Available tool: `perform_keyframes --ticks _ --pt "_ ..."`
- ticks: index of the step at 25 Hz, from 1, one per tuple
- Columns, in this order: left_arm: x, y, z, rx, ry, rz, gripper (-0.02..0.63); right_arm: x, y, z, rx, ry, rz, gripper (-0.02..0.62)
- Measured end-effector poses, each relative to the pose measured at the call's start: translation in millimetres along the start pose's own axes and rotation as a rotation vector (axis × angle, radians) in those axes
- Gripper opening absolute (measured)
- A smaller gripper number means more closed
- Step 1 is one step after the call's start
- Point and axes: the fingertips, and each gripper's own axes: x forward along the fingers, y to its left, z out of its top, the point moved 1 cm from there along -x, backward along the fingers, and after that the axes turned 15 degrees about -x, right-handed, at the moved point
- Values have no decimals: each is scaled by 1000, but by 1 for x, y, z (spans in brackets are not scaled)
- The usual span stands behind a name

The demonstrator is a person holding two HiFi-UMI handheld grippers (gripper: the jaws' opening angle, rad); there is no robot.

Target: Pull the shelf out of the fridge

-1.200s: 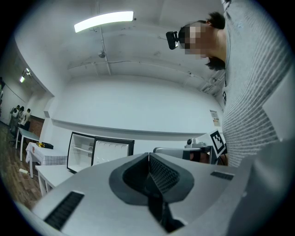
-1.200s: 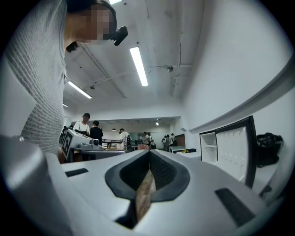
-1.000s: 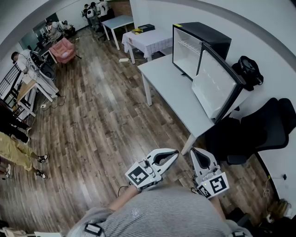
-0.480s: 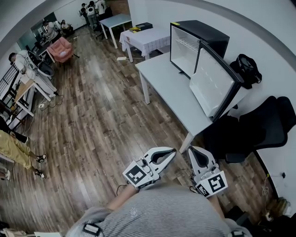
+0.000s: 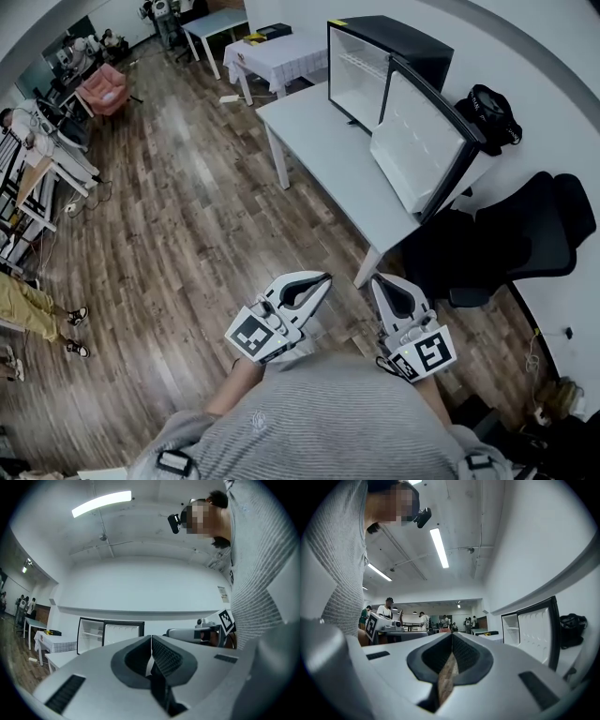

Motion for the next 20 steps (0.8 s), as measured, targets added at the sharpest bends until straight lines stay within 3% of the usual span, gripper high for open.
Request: perform_keyframes --ticks 9,20 --pt "8 54 4 -2 -4 -19 12 34 -16 -20 1 27 -45 12" --pt "29 147 27 10 20 -87 12 128 -46 -36 -31 35 -96 12"
